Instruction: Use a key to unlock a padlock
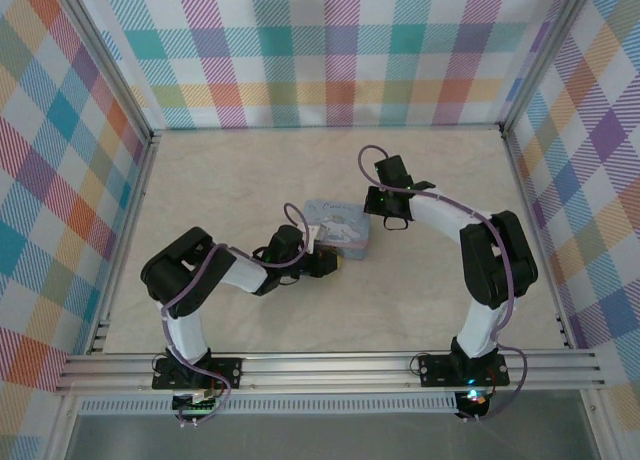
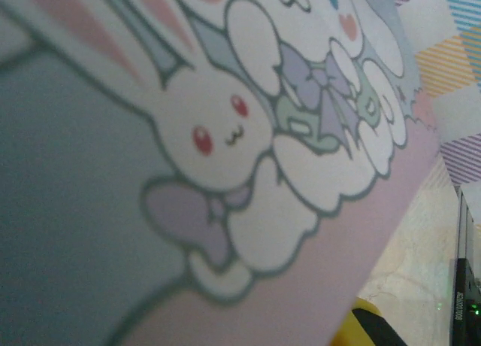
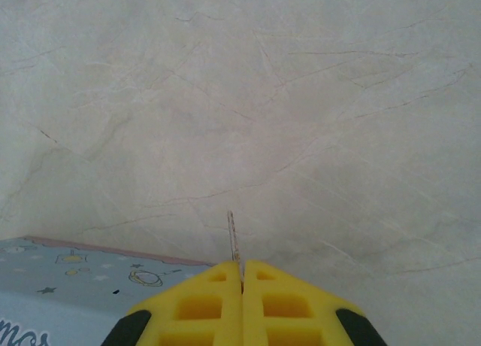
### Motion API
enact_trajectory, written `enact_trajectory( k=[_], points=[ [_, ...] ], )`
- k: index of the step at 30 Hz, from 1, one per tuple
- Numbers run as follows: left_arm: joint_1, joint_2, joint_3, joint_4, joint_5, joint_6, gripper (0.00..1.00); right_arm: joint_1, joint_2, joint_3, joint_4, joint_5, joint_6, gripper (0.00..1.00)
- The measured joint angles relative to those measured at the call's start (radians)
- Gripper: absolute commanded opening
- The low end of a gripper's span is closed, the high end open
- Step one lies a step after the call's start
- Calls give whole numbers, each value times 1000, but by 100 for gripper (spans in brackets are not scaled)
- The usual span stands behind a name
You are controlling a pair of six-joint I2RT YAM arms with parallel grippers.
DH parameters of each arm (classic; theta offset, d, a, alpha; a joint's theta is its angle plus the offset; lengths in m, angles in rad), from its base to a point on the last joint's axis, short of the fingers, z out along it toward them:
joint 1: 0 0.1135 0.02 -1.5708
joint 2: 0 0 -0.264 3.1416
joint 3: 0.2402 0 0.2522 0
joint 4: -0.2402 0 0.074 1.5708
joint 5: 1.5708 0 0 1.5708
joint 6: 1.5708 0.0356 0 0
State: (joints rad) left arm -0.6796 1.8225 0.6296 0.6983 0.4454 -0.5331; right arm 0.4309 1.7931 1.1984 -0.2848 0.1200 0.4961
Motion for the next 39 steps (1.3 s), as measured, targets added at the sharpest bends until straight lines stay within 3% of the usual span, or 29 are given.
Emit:
enact_trajectory(
  k=[8,17,31,39],
  points=[
    [15,-51,110,-321,40,-9,2,-47,-40,-42,-55,-6,-18,0],
    [22,-51,214,-481,66,-99,3,-72,-273,-193,-48,-40,-22,0],
    [22,-5,348,-505,70,-245,3,-77,-748,-545,206,-445,-39,0],
    [22,33,371,-459,71,-301,3,-77,-919,-687,362,-623,21,0]
  ],
)
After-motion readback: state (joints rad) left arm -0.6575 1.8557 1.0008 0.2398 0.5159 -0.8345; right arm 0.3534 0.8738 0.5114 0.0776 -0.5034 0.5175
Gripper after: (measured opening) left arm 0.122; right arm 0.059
